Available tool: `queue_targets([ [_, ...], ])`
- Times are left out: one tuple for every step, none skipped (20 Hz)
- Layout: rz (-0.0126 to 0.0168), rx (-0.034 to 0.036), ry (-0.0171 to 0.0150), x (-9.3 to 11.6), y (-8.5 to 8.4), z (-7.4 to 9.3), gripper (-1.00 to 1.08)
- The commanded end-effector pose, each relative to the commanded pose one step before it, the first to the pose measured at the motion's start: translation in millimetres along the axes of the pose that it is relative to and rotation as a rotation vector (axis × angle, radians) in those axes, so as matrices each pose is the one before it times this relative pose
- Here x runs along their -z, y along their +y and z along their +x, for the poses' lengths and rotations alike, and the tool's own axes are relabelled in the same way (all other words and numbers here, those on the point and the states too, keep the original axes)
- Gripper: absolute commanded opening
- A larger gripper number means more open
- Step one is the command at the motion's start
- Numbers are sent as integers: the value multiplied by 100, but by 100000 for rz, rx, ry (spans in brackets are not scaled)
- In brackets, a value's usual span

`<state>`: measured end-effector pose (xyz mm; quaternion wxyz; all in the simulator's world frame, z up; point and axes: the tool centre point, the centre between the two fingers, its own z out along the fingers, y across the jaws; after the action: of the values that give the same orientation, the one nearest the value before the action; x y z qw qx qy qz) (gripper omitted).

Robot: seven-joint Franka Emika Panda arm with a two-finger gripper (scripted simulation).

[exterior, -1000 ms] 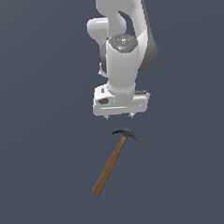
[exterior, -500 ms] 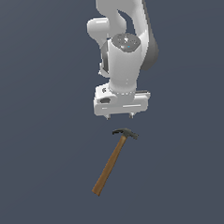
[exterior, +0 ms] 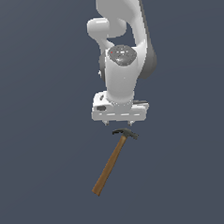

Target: Pick up the object and move it to a goal position.

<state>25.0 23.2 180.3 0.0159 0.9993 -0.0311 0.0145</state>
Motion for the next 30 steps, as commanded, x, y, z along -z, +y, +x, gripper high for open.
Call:
queue_targets([
  [416,-5881,-422,-973,289,777,100],
  [182,-2730,-175,-451,112,368,100],
  [181,-2902,-186,-486,113,388,100],
  [177,-3071,-196,-522,112,408,100],
  [172,-3240,-206,-559,110,427,100],
  [163,-3388,-213,-594,106,442,100],
  [148,-3406,-212,-607,97,440,100],
  [132,-3397,-208,-615,88,434,100],
  [115,-3362,-202,-618,79,424,100],
  [96,-3200,-188,-597,67,398,100],
  [79,-3017,-173,-571,56,370,100],
  [64,-2837,-159,-543,47,344,100],
  [52,-2656,-146,-515,39,317,100],
  [41,-2479,-133,-485,33,292,100],
  [33,-2300,-120,-455,26,267,100],
  [25,-2125,-108,-424,22,244,100],
  [19,-1950,-97,-393,18,221,100],
  [14,-1777,-86,-360,14,199,100],
  [10,-1604,-76,-327,11,178,100],
  [7,-1432,-67,-294,9,157,100],
  [5,-1263,-58,-260,8,138,100],
  [3,-1091,-49,-226,5,117,100],
  [2,-922,-41,-192,4,98,100],
  [1,-754,-33,-157,3,80,100],
  [0,-585,-26,-123,2,62,100],
  [0,-420,-18,-88,2,45,100],
  [0,-249,-11,-53,0,26,100],
  [0,-84,-4,-18,1,9,100],
  [-67,508,-43,55,34,-65,100],
  [0,0,0,-41,-2,-2,100],
])
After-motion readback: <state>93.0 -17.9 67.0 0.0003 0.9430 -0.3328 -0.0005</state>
